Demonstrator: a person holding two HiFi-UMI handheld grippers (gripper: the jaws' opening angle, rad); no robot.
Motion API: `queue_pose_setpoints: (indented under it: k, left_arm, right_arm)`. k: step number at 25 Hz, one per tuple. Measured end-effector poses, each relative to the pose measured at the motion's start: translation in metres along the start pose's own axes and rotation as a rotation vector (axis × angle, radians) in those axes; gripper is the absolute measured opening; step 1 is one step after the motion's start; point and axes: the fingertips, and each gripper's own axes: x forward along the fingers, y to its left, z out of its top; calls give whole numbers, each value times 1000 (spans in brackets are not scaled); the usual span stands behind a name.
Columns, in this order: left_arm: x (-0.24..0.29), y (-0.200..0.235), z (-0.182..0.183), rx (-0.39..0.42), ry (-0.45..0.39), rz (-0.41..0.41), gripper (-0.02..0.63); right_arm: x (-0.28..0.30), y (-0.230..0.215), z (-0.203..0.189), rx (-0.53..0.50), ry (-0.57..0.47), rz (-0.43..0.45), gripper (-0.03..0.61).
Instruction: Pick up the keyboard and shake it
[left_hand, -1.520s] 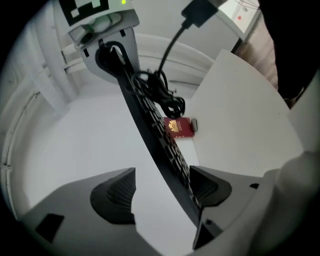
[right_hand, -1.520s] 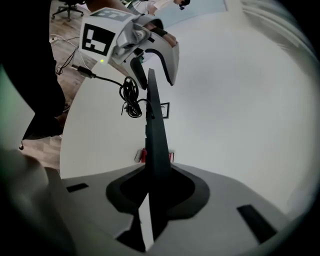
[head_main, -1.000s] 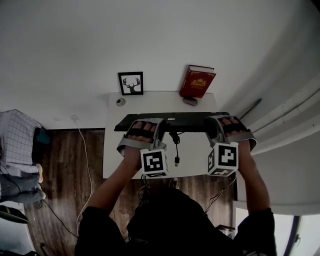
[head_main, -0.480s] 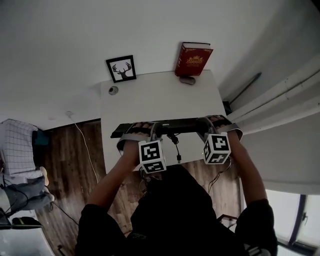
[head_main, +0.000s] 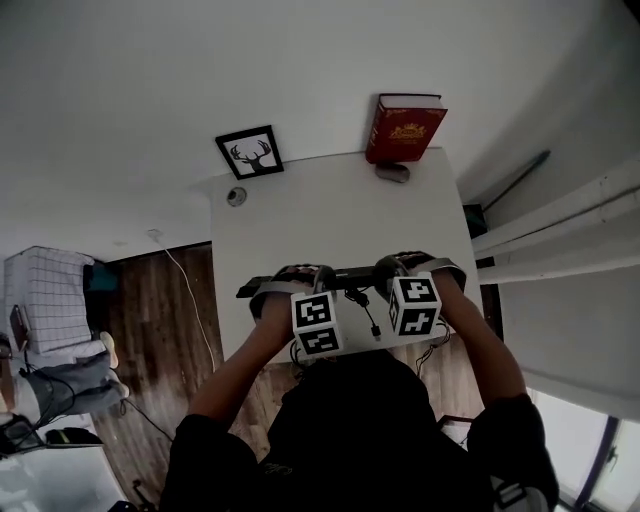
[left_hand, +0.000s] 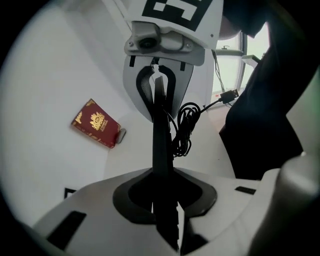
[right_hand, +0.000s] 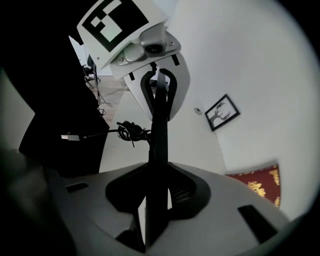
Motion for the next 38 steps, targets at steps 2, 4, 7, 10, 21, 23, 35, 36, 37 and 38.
queue_pose_setpoints:
  k: [2,4,7,10,21,23,35,36,37,38]
  left_arm:
    - [21,-7,-2,-35,3,-75,83]
    - [41,-14,-2,-68,1,-144,84]
    - [68,-26,-1,-109,-8,-249,84]
    - [89,-32,-3,-115,6,-329,85]
    - [107,-11,-5,-142,-18,-525,97]
    - [109,-5,-6,-130,-26,-517,107]
    - [143,8,-38,-36,191,-108,352]
    - [149,8,-40,-53,188,-142,355]
    - [153,9,-41,-63,190,-176,356]
    - [155,11,-42,-72,197,-207,353]
  right_arm:
    - [17,5,-9,4,3,90,100]
    - [35,9,-21,3,11,161,101]
    - [57,18,-35,32,7,270,100]
    - [76,24,-44,63,0,349,101]
    - [90,1,-53,76,-89,504,106]
    - [92,-4,-54,82,-99,534,107]
    - [123,-33,-66,112,-138,813,130]
    - [125,-34,-65,107,-137,825,132]
    - [127,-35,-64,105,-137,832,132]
    - [128,-37,-64,103,-141,826,133]
